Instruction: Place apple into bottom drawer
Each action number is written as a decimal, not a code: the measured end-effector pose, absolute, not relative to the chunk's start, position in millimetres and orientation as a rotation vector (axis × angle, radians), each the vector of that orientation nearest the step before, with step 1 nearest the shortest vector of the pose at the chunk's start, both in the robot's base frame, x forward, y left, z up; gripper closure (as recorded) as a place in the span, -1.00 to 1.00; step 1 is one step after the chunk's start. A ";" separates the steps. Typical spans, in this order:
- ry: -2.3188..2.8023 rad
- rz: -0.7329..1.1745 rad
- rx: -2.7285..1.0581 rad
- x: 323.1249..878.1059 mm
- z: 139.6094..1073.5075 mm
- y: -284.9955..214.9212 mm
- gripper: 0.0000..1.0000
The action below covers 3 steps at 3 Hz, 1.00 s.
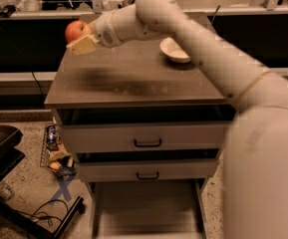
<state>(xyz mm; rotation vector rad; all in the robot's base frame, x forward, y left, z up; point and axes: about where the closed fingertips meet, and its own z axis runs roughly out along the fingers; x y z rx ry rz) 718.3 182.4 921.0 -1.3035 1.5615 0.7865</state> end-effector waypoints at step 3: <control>1.758 0.487 -0.779 590.8 1043.0 22.1 1.00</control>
Offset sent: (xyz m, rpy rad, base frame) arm -0.3431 -0.2328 -0.0314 -0.3654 0.3372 -0.7741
